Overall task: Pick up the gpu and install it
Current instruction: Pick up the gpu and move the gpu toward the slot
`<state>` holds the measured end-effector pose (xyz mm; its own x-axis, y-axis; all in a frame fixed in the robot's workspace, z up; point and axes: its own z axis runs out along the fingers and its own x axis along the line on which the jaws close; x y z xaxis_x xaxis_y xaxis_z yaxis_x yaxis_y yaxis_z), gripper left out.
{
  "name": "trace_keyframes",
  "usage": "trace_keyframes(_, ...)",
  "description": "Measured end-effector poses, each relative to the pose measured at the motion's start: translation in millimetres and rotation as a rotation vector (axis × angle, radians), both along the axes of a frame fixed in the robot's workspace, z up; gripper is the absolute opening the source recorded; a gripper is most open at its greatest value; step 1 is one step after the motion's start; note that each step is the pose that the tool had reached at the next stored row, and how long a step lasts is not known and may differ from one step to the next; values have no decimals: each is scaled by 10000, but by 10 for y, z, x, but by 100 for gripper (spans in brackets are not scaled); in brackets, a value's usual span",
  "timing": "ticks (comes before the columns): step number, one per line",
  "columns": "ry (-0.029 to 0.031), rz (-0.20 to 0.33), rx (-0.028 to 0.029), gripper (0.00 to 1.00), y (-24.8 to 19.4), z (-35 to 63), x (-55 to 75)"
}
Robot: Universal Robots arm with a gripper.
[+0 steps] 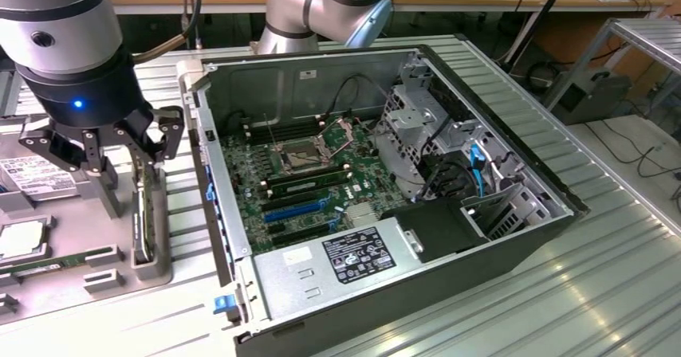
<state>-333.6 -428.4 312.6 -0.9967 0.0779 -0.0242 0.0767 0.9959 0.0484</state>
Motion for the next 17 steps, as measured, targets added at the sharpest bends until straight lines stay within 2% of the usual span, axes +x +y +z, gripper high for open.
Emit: trace_keyframes(17, 0, 0, 0, 50, 0, -55, -6)
